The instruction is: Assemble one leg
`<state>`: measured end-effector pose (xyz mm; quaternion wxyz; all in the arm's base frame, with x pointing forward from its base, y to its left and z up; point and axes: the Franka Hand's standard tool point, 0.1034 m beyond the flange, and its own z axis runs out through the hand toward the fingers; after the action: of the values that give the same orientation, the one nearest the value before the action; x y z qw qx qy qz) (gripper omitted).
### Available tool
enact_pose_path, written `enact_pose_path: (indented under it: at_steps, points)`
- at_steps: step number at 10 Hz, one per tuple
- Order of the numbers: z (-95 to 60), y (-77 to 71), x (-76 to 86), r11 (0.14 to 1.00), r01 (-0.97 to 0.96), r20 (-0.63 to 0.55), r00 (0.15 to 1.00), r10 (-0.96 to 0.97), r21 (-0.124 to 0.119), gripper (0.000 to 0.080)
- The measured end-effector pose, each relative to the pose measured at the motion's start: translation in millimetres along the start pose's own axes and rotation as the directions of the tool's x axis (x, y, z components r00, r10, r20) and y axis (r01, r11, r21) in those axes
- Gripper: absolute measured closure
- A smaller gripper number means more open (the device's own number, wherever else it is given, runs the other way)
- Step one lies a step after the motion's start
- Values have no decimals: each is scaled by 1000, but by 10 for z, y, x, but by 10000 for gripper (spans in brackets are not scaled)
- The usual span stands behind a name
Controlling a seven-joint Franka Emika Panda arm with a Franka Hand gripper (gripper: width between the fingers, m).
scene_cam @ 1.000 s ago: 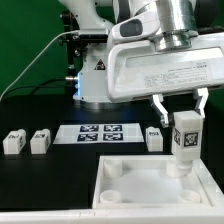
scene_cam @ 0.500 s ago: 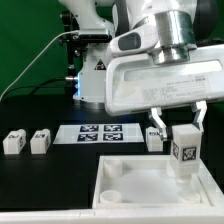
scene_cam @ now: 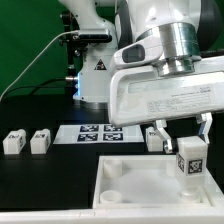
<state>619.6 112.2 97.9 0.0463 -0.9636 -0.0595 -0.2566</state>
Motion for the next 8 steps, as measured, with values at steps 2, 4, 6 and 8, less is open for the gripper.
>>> enact_pose_path:
  at_steps: [2, 4, 6, 8]
  points:
    - [3, -52, -10, 1000, 7, -8, 1000, -7, 4, 505]
    - [-5, -81, -40, 1000, 12, -18, 1000, -12, 6, 505]
    - [-28, -108, -83, 1000, 17, -23, 1000, -16, 7, 505]
    - [-37, -80, -98, 1000, 29, -26, 999, -28, 4, 505]
